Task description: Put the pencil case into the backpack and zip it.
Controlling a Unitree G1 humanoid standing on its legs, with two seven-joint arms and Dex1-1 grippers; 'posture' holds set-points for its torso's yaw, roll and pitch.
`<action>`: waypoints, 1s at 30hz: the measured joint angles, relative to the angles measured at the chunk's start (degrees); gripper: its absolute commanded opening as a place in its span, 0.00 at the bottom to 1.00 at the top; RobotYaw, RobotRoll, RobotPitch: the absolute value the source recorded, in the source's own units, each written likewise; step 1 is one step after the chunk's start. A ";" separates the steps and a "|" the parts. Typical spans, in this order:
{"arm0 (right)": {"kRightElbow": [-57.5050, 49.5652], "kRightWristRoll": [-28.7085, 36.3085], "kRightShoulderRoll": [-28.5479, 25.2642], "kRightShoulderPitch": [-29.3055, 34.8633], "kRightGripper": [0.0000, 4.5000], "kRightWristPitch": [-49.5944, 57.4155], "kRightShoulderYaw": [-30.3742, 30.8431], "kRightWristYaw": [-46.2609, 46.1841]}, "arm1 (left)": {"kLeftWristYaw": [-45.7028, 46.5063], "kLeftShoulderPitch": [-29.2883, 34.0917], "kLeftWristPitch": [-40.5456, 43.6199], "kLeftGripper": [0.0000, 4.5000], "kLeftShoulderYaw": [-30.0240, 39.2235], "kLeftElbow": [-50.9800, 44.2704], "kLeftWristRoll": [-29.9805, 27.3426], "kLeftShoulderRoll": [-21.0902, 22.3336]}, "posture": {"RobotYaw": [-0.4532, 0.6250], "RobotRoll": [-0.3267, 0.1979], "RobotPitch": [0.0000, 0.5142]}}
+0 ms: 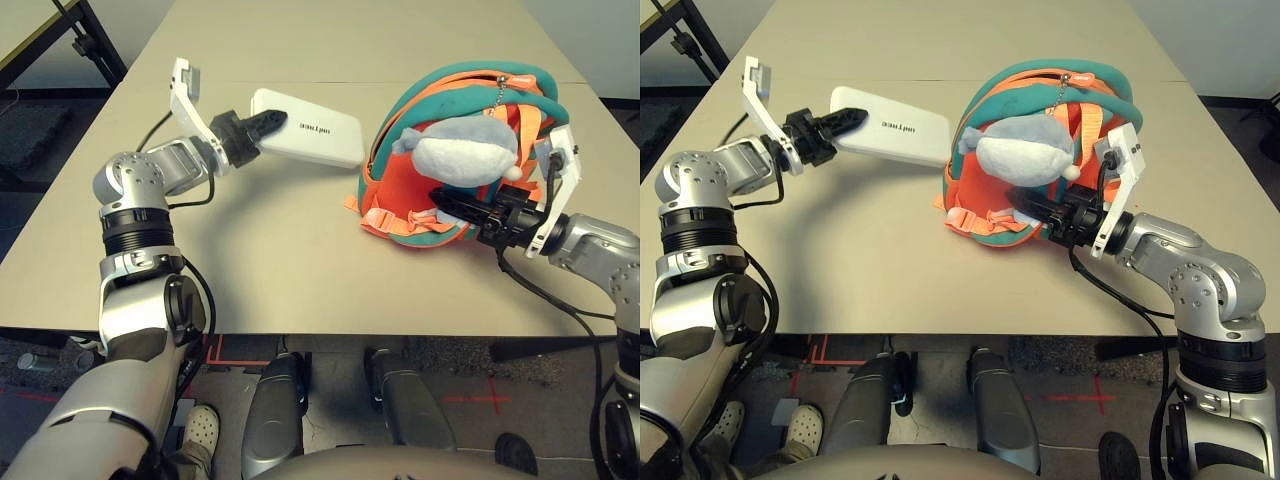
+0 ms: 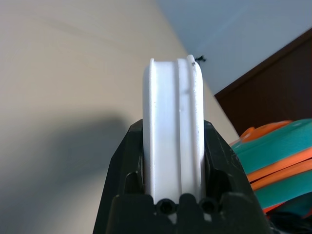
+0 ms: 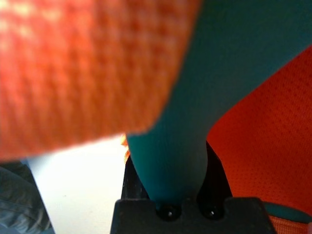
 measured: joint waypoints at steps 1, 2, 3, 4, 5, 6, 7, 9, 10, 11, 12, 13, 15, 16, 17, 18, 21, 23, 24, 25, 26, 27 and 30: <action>0.19 -0.09 0.01 -0.07 0.07 -0.14 0.07 0.03 | -1.06 -0.73 -0.41 0.30 -0.55 -0.04 0.10 0.76 | 0.30 0.62 0.35; 0.48 -0.33 0.04 -0.21 0.07 -0.26 0.16 0.06 | -2.19 -1.38 -0.76 0.30 -1.23 -0.09 0.19 1.61 | 0.30 0.62 0.35; 0.98 -0.50 0.08 -0.38 0.07 -0.43 0.28 0.09 | -3.92 -2.10 -1.23 0.30 -1.81 -0.32 0.22 2.67 | 0.30 0.62 0.35; 1.31 -0.77 0.11 -0.44 0.07 -0.54 0.39 0.10 | -5.17 -2.80 -1.53 0.30 -2.19 -0.43 0.23 3.39 | 0.30 0.62 0.35; 1.65 -0.99 0.13 -0.60 0.07 -0.63 0.57 0.16 | -6.69 -3.57 -1.73 0.30 -2.91 -0.66 0.23 4.44 | 0.31 0.62 0.35; 1.89 -1.13 0.14 -0.68 0.07 -0.75 0.64 0.27 | -8.37 -4.35 -1.94 0.30 -3.58 -1.19 0.23 5.41 | 0.31 0.62 0.35; 2.01 -1.30 0.14 -0.76 0.07 -0.88 0.76 0.34 | -9.77 -5.09 -2.05 0.30 -3.90 -1.74 0.23 6.11 | 0.30 0.62 0.35; 2.33 -1.84 0.14 -1.05 0.07 -1.17 1.20 0.42 | -12.74 -6.28 -2.31 0.30 -4.53 -2.22 0.21 7.40 | 0.30 0.62 0.35; 2.62 -2.14 0.15 -1.25 0.07 -1.27 1.39 0.43 | -14.44 -6.88 -2.45 0.30 -4.99 -2.45 0.16 8.00 | 0.30 0.62 0.35; 3.12 -2.26 0.17 -1.50 0.07 -1.43 1.58 0.43 | -16.11 -7.58 -2.63 0.30 -5.47 -2.52 0.14 8.60 | 0.30 0.62 0.35; 3.48 -2.40 0.19 -1.66 0.07 -1.52 1.66 0.43 | -17.29 -8.12 -2.79 0.30 -5.81 -2.57 0.14 8.93 | 0.30 0.62 0.36; 3.81 -2.55 0.28 -1.85 0.07 -1.61 1.78 0.43 | -18.68 -8.57 -3.20 0.30 -6.07 -2.69 0.14 9.24 | 0.30 0.62 0.36; 3.92 -2.87 0.47 -1.89 0.07 -1.72 1.91 0.42 | -21.00 -9.15 -3.86 0.30 -6.66 -2.93 0.15 9.52 | 0.30 0.62 0.36; 3.93 -2.98 0.54 -1.90 0.07 -1.75 1.95 0.41 | -22.16 -9.45 -4.23 0.30 -7.25 -2.95 0.17 9.58 | 0.30 0.62 0.36; 3.94 -3.04 0.60 -1.90 0.07 -1.77 1.97 0.41 | -23.13 -9.69 -4.68 0.30 -7.85 -2.95 0.24 9.59 | 0.30 0.62 0.37; 3.96 -3.10 0.69 -1.91 0.07 -1.79 1.99 0.41 | -24.06 -9.88 -5.04 0.30 -8.43 -2.94 0.38 9.59 | 0.30 0.62 0.37; 4.13 -3.33 0.82 -1.91 0.07 -1.88 2.05 0.41 | -26.84 -10.18 -6.52 0.30 -10.00 -2.58 1.06 9.59 | 0.30 0.62 0.39; 4.27 -3.54 1.00 -1.90 0.07 -2.01 2.06 0.41 | -28.57 -10.22 -7.15 0.30 -10.67 -2.09 1.30 9.60 | 0.29 0.62 0.38; 4.30 -3.64 1.08 -1.88 0.07 -2.06 2.07 0.41 | -29.45 -10.24 -7.55 0.30 -11.05 -1.94 1.46 9.62 | 0.29 0.62 0.38; 4.30 -3.71 1.17 -1.83 0.07 -2.11 2.07 0.41 | -30.40 -10.29 -7.86 0.30 -11.46 -1.83 1.62 9.64 | 0.29 0.62 0.38; 4.30 -3.75 1.27 -1.77 0.07 -2.12 2.07 0.41 | -31.10 -10.31 -8.07 0.30 -11.71 -1.82 1.70 9.64 | 0.29 0.62 0.38; 4.30 -3.82 1.39 -1.70 0.07 -2.15 2.07 0.41 | -31.68 -10.35 -8.27 0.30 -11.94 -1.78 1.77 9.67 | 0.29 0.62 0.37; 4.31 -4.18 1.88 -1.68 0.07 -2.24 2.07 0.28 | -33.55 -10.62 -8.73 0.30 -12.29 -1.29 1.95 9.88 | 0.29 0.62 0.37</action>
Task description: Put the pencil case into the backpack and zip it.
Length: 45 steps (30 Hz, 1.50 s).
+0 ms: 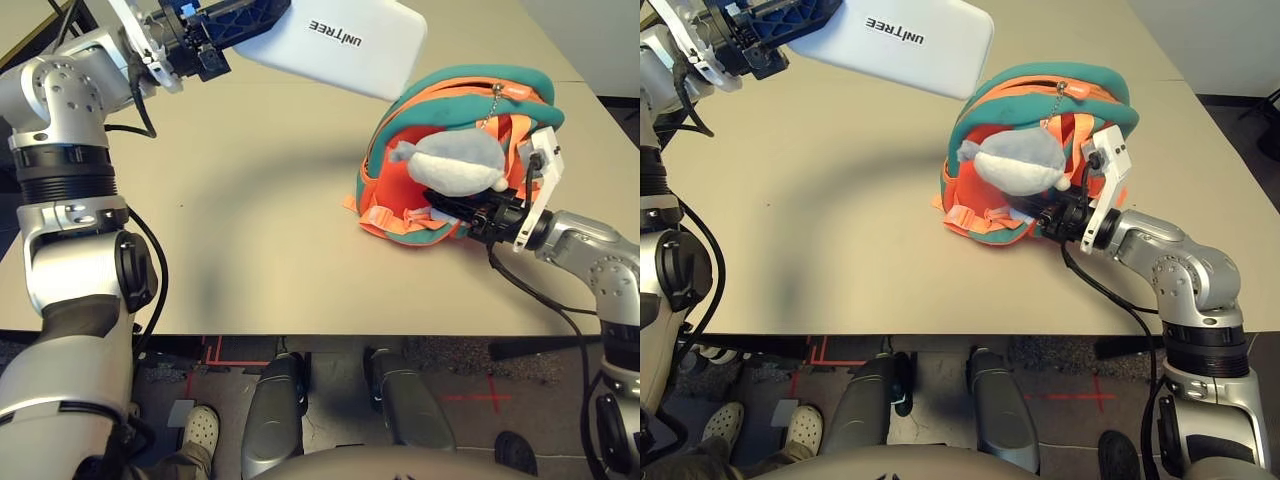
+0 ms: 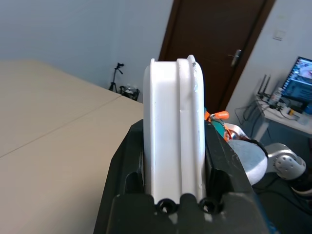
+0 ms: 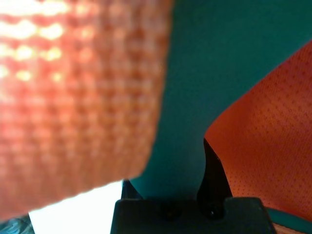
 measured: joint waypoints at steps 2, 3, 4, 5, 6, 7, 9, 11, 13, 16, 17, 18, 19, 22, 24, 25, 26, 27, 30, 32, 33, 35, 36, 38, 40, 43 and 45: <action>0.00 -0.03 0.04 0.00 0.07 0.00 0.00 -0.07 | -1.05 -0.55 -0.21 0.30 -0.29 0.99 0.28 0.21 | 0.29 0.62 0.37; 0.00 -0.03 0.05 0.01 0.07 0.00 0.00 -0.09 | -1.51 -0.94 -0.32 0.30 -0.48 1.63 0.53 0.32 | 0.29 0.62 0.37; 0.00 -0.04 0.05 0.03 0.07 0.00 -0.01 -0.12 | -2.01 -1.25 -0.42 0.30 -0.76 1.85 0.82 0.43 | 0.29 0.62 0.37; 0.00 -0.05 0.05 0.04 0.07 0.00 -0.01 -0.15 | -2.49 -1.48 -0.44 0.30 -0.99 1.89 1.05 0.44 | 0.28 0.62 0.36; 0.00 -0.05 0.05 0.06 0.07 0.00 -0.01 -0.16 | -3.11 -1.73 -0.46 0.30 -1.26 1.93 1.22 0.44 | 0.28 0.62 0.35; 0.00 -0.05 0.05 0.08 0.07 0.00 -0.01 -0.16 | -3.40 -1.82 -0.46 0.30 -1.43 1.94 1.25 0.44 | 0.28 0.62 0.35; 0.00 -0.05 0.04 0.22 0.07 -0.01 -0.02 -0.16 | -4.25 -1.94 -0.45 0.30 -1.60 2.22 1.39 0.43 | 0.28 0.62 0.35; 0.00 -0.06 0.04 0.36 0.07 -0.01 -0.02 -0.16 | -5.09 -2.36 -0.33 0.30 -2.18 3.15 1.52 0.43 | 0.28 0.62 0.35; 0.00 -0.10 0.00 0.37 0.07 -0.01 -0.02 -0.16 | -5.97 -2.79 0.01 0.30 -2.85 4.03 1.65 0.24 | 0.28 0.62 0.35; 0.29 -0.56 -0.21 0.35 0.07 -0.01 -0.08 -0.13 | -6.97 -3.50 -0.14 0.30 -4.43 4.10 2.41 -0.99 | 0.28 0.62 0.34; 0.48 -0.70 -0.22 0.32 0.07 -0.02 -0.08 -0.12 | -7.48 -3.68 -0.41 0.30 -5.07 4.10 2.75 -1.38 | 0.28 0.62 0.33; 0.79 -0.92 -0.24 0.30 0.07 -0.08 -0.08 -0.04 | -8.20 -3.77 -1.13 0.30 -5.73 4.10 3.34 -1.79 | 0.28 0.62 0.33; 1.12 -1.17 -0.27 0.29 0.07 -0.15 -0.08 0.05 | -8.73 -3.83 -1.89 0.30 -6.51 4.10 3.94 -2.06 | 0.29 0.62 0.33; 1.70 -1.28 -0.32 0.29 0.07 -0.31 -0.07 0.26 | -10.23 -4.17 -5.10 0.30 -8.60 4.10 6.24 -3.52 | 0.29 0.62 0.33; 1.79 -1.33 -0.32 0.30 0.07 -0.36 -0.07 0.32 | -11.14 -4.28 -7.37 0.30 -9.88 4.10 7.80 -4.42 | 0.29 0.62 0.32; 1.80 -1.45 -0.32 0.30 0.07 -0.38 -0.06 0.33 | -11.63 -4.44 -8.77 0.30 -10.58 4.10 8.70 -5.05 | 0.29 0.62 0.32; 1.80 -1.61 -0.32 0.30 0.07 -0.40 -0.05 0.33 | -11.86 -4.58 -9.54 0.30 -10.99 4.10 9.21 -5.45 | 0.28 0.62 0.33; 1.81 -1.79 -0.32 0.30 0.07 -0.41 -0.05 0.35 | -12.22 -4.86 -10.44 0.30 -11.44 4.11 9.90 -5.82 | 0.28 0.62 0.33; 1.83 -2.12 -0.32 0.29 0.07 -0.42 -0.04 0.44 | -12.84 -6.21 -12.14 0.30 -12.12 4.11 11.50 -6.79 | 0.28 0.62 0.33; 1.83 -2.35 -0.32 0.29 0.07 -0.42 -0.03 0.53 | -13.39 -6.60 -13.53 0.30 -12.57 4.04 12.58 -7.03 | 0.28 0.62 0.33; 1.83 -2.39 -0.32 0.30 0.07 -0.43 -0.02 0.54 | -13.48 -6.59 -14.17 0.30 -12.69 3.99 12.96 -7.12 | 0.28 0.62 0.33; 1.83 -2.42 -0.32 0.30 0.07 -0.43 -0.03 0.55 | -13.71 -6.60 -14.72 0.30 -12.77 3.60 13.36 -6.94 | 0.27 0.62 0.34; 1.82 -2.42 -0.31 0.31 0.07 -0.46 -0.01 0.57 | -13.88 -6.60 -14.65 0.30 -12.77 3.04 13.38 -6.71 | 0.27 0.62 0.34; 1.82 -2.42 -0.28 0.39 0.07 -0.53 0.04 0.62 | -14.17 -6.60 -13.92 0.30 -12.76 1.20 13.30 -5.88 | 0.27 0.62 0.34; 1.80 -2.41 -0.13 0.44 0.07 -0.70 0.19 0.66 | -14.91 -6.37 -12.74 0.30 -12.77 -1.12 13.06 -4.30 | 0.28 0.62 0.34; 1.80 -2.41 -0.09 0.53 0.07 -0.88 0.27 0.75 | -16.19 -5.92 -11.77 0.30 -12.74 -3.66 12.71 -2.13 | 0.28 0.62 0.34; 1.82 -2.40 -0.06 0.53 0.07 -0.94 0.39 0.81 | -16.76 -5.02 -11.21 0.30 -12.60 -5.37 12.48 -0.55 | 0.28 0.62 0.34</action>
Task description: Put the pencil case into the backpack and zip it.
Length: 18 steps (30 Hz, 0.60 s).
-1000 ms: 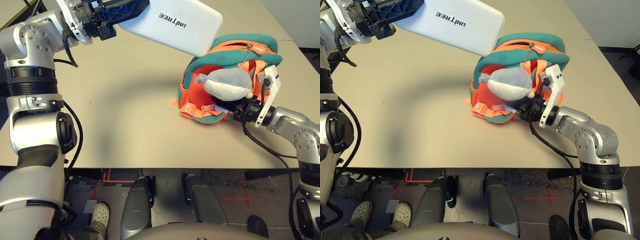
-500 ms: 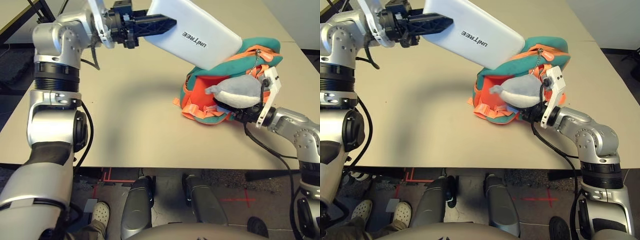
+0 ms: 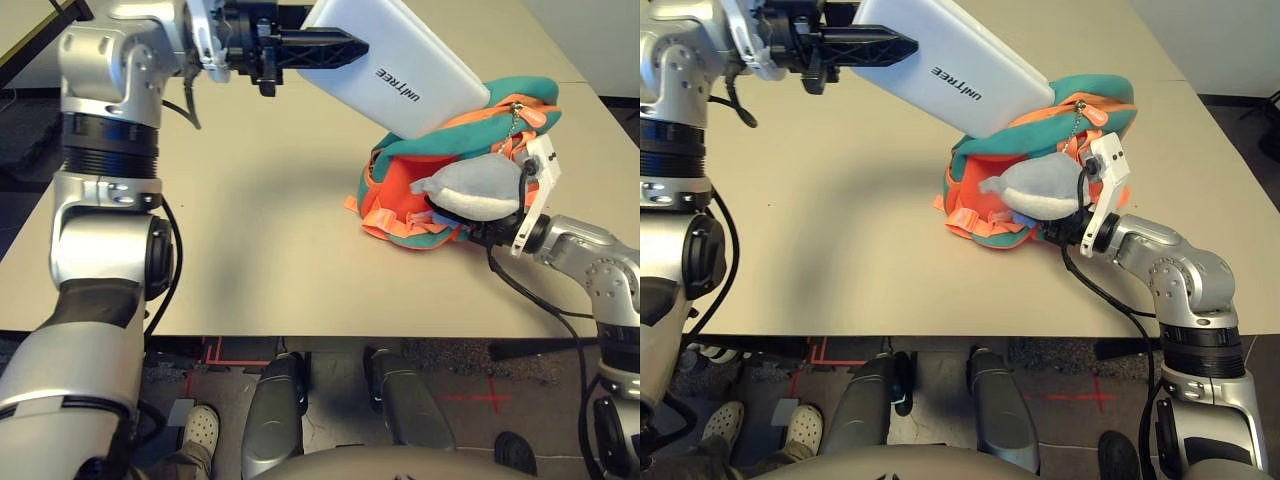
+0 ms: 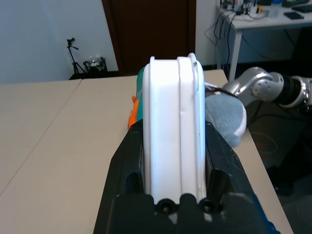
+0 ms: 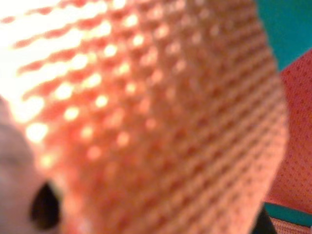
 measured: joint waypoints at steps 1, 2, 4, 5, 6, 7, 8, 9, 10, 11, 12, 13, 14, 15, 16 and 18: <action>0.02 0.00 0.03 -0.03 0.07 -0.03 0.08 0.03 | -0.11 0.66 0.32 0.30 0.27 -0.62 -0.29 0.68 | 0.28 0.62 0.34; 0.04 0.00 0.06 -0.03 0.07 -0.08 0.14 0.14 | -0.18 1.23 0.62 0.30 0.48 -1.11 -0.57 1.33 | 0.28 0.62 0.34; 0.08 -0.02 0.11 -0.04 0.07 -0.15 0.27 0.26 | -0.20 1.93 1.04 0.30 0.76 -2.25 -0.94 2.28 | 0.29 0.62 0.35; 0.14 -0.02 0.15 -0.08 0.07 -0.24 0.35 0.32 | -0.20 2.18 1.17 0.30 0.97 -2.75 -1.01 2.70 | 0.29 0.62 0.35; 0.20 -0.02 0.20 -0.09 0.07 -0.34 0.43 0.37 | -0.20 2.56 1.33 0.30 1.12 -3.32 -1.17 3.29 | 0.30 0.62 0.35; 0.29 -0.03 0.21 -0.09 0.07 -0.42 0.48 0.48 | -0.19 2.98 1.46 0.30 1.25 -3.93 -1.36 3.70 | 0.30 0.62 0.35; 0.41 -0.04 0.21 -0.09 0.07 -0.47 0.50 0.58 | -0.19 3.20 1.60 0.30 1.36 -4.24 -1.51 3.90 | 0.30 0.62 0.35; 0.54 -0.07 0.21 -0.15 0.07 -0.51 0.62 0.65 | -0.18 3.30 1.75 0.30 1.44 -4.35 -1.62 4.08 | 0.30 0.62 0.35; 0.73 -0.11 0.21 -0.29 0.07 -0.58 0.76 0.73 | -0.18 3.36 1.99 0.30 1.49 -4.51 -1.73 4.37 | 0.30 0.62 0.35; 0.92 -0.15 0.21 -0.39 0.07 -0.67 0.86 0.79 | -0.18 3.36 2.22 0.30 1.52 -4.61 -1.82 4.54 | 0.30 0.62 0.35; 1.20 -0.17 0.21 -0.53 0.07 -0.79 1.03 0.87 | -0.17 3.37 2.39 0.30 1.54 -4.65 -1.87 4.68 | 0.30 0.62 0.35; 1.50 -0.25 0.21 -0.64 0.07 -0.94 1.19 0.98 | -0.16 3.39 2.47 0.30 1.56 -4.66 -1.91 4.75 | 0.30 0.62 0.35; 1.77 -0.35 0.20 -0.73 0.07 -1.05 1.33 1.14 | -0.14 3.42 2.50 0.30 1.58 -4.66 -1.93 4.83 | 0.30 0.62 0.35; 1.97 -0.48 0.21 -0.78 0.07 -1.12 1.40 1.25 | -0.12 3.43 2.50 0.30 1.60 -4.65 -1.94 4.91 | 0.30 0.62 0.35; 2.10 -0.55 0.21 -0.79 0.07 -1.18 1.41 1.33 | -0.10 3.45 2.50 0.30 1.63 -4.65 -1.96 4.95 | 0.30 0.62 0.35; 2.20 -0.65 0.20 -0.80 0.07 -1.30 1.44 1.50 | -0.10 3.58 2.51 0.30 1.76 -4.66 -2.09 5.01 | 0.30 0.62 0.35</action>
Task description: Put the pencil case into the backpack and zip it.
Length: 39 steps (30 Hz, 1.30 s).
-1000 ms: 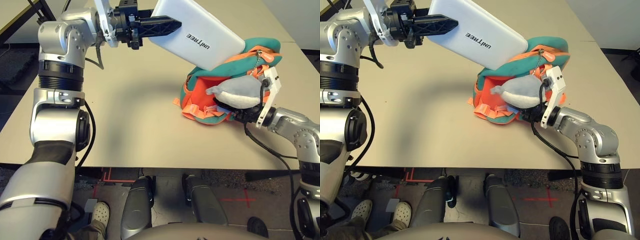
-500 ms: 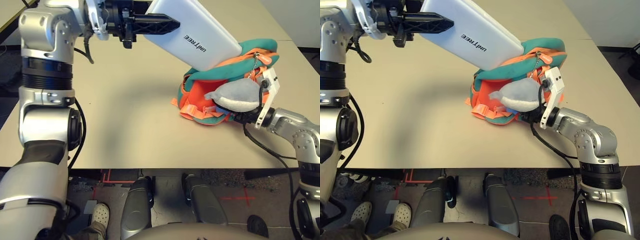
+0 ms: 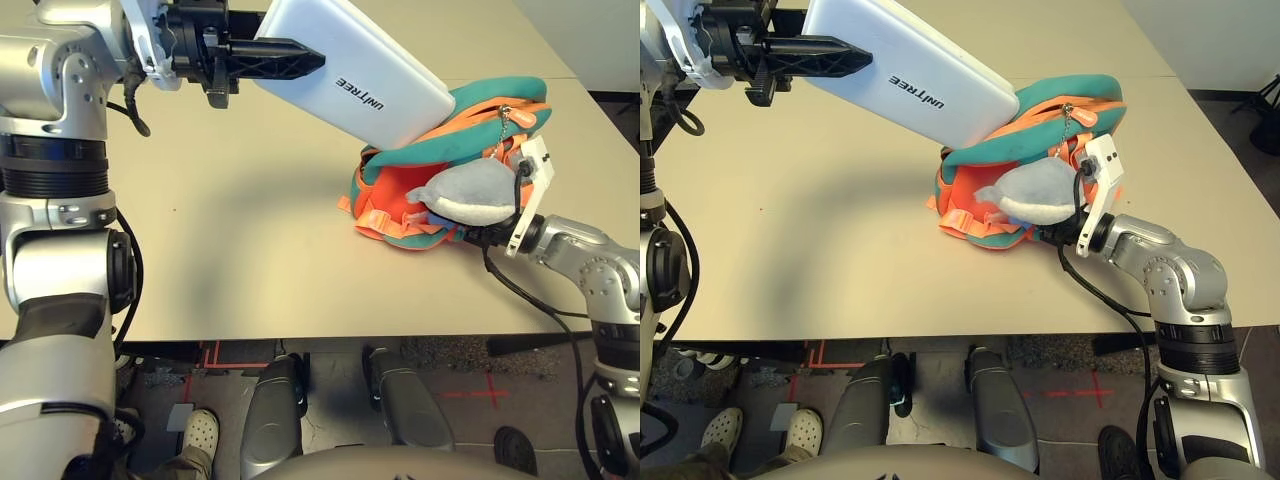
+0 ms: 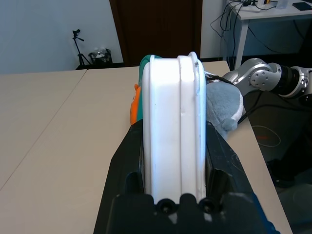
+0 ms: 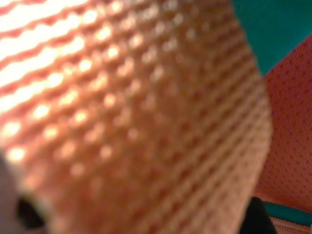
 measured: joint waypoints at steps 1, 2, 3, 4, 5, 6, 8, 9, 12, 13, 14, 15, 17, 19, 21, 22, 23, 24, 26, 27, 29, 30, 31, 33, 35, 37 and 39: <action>0.04 -0.08 0.00 0.00 0.07 -0.04 0.00 0.13 | 0.00 0.11 0.02 0.30 0.12 0.00 -0.09 0.03 | 0.30 0.62 0.35; 0.08 -0.16 0.00 0.00 0.07 -0.08 0.00 0.22 | 0.00 0.23 0.03 0.30 0.31 0.00 -0.15 0.06 | 0.30 0.62 0.35; 0.10 -0.22 0.00 0.00 0.07 -0.10 0.00 0.26 | 0.00 0.41 0.03 0.30 0.52 0.00 -0.25 0.09 | 0.30 0.62 0.34; 0.13 -0.26 0.00 0.00 0.07 -0.12 0.00 0.30 | -0.01 0.60 0.03 0.30 0.74 0.00 -0.34 0.12 | 0.30 0.62 0.34; 0.15 -0.28 -0.01 0.00 0.07 -0.13 0.00 0.33 | -0.01 0.82 0.02 0.30 1.04 0.00 -0.43 0.15 | 0.30 0.62 0.34; 0.17 -0.31 -0.01 0.01 0.07 -0.14 0.00 0.35 | -0.01 1.07 0.00 0.30 1.33 0.00 -0.56 0.17 | 0.30 0.62 0.34; 0.19 -0.37 -0.01 0.01 0.07 -0.15 0.00 0.39 | -0.01 1.68 -0.05 0.30 1.74 0.00 -0.94 0.19 | 0.30 0.62 0.34; 0.19 -0.40 -0.01 0.01 0.07 -0.16 0.00 0.40 | -0.01 1.88 -0.05 0.30 1.88 0.00 -1.10 0.19 | 0.30 0.62 0.34; 0.19 -0.49 -0.01 0.03 0.07 -0.17 -0.01 0.41 | -0.02 1.90 -0.04 0.30 1.93 0.00 -1.33 0.18 | 0.30 0.62 0.34; 0.19 -0.51 -0.02 0.04 0.07 -0.17 -0.01 0.41 | -0.03 1.87 -0.05 0.30 1.85 0.01 -1.32 0.12 | 0.30 0.62 0.34; 0.22 -0.54 -0.03 0.07 0.07 -0.18 -0.04 0.42 | -0.03 1.70 -0.16 0.30 1.57 0.07 -1.27 -0.09 | 0.30 0.62 0.34; 0.26 -0.60 -0.09 0.10 0.07 -0.19 -0.09 0.42 | -0.02 1.31 -0.32 0.30 1.24 0.22 -1.05 -0.72 | 0.30 0.62 0.34; 0.32 -0.70 -0.21 0.10 0.07 -0.20 -0.18 0.43 | 0.04 0.33 -0.77 0.30 0.20 0.40 -0.68 -1.97 | 0.30 0.62 0.34; 0.36 -0.75 -0.22 0.11 0.07 -0.21 -0.20 0.45 | 0.33 -0.44 -1.95 0.30 -0.73 0.45 0.25 -3.37 | 0.30 0.62 0.33; 0.46 -1.02 -0.26 0.15 0.07 -0.21 -0.20 0.47 | 1.42 -0.45 -6.13 0.30 -2.05 0.80 2.51 -6.21 | 0.30 0.62 0.33; 0.49 -1.26 -0.28 0.15 0.07 -0.21 -0.19 0.48 | 2.16 -0.42 -8.39 0.30 -2.98 0.97 3.59 -7.72 | 0.30 0.62 0.33; 0.51 -1.38 -0.28 0.15 0.07 -0.20 -0.18 0.50 | 2.75 -0.35 -10.15 0.30 -3.61 1.07 4.58 -8.84 | 0.30 0.62 0.34; 0.54 -1.47 -0.29 0.15 0.07 -0.19 -0.19 0.53 | 3.41 -0.20 -12.50 0.30 -4.60 1.30 5.89 -10.11 | 0.30 0.62 0.34; 0.56 -1.50 -0.29 0.19 0.07 -0.15 -0.20 0.55 | 4.29 0.03 -16.25 0.30 -5.87 1.90 8.18 -11.16 | 0.30 0.62 0.34; 0.57 -1.52 -0.30 0.20 0.07 -0.15 -0.21 0.55 | 4.61 0.17 -17.93 0.30 -6.60 2.33 9.35 -11.63 | 0.30 0.62 0.34; 0.57 -1.55 -0.33 0.21 0.07 -0.14 -0.28 0.54 | 5.68 0.72 -21.41 0.30 -8.07 2.89 11.82 -12.86 | 0.30 0.62 0.34; 0.57 -1.58 -0.35 0.23 0.07 -0.13 -0.36 0.54 | 6.18 1.12 -22.61 0.30 -8.75 3.07 12.82 -13.51 | 0.30 0.62 0.34; 0.57 -1.59 -0.35 0.23 0.07 -0.12 -0.41 0.54 | 6.72 1.60 -23.46 0.30 -9.11 3.40 13.63 -14.23 | 0.30 0.62 0.34; 0.55 -1.60 -0.35 0.24 0.07 -0.12 -0.42 0.54 | 7.30 1.98 -24.12 0.30 -9.70 4.74 14.32 -15.41 | 0.30 0.62 0.35; 0.55 -1.60 -0.35 0.25 0.07 -0.12 -0.44 0.55 | 7.86 2.30 -24.61 0.30 -9.92 5.46 15.14 -16.82 | 0.31 0.62 0.35; 0.56 -1.73 -0.34 0.26 0.07 -0.14 -0.37 0.55 | 8.46 2.34 -25.26 0.30 -9.95 7.14 15.78 -18.48 | 0.31 0.62 0.35; 0.61 -1.86 -0.27 0.22 0.07 -0.19 -0.30 0.56 | 9.17 2.40 -25.32 0.30 -9.77 8.96 15.88 -20.28 | 0.31 0.62 0.35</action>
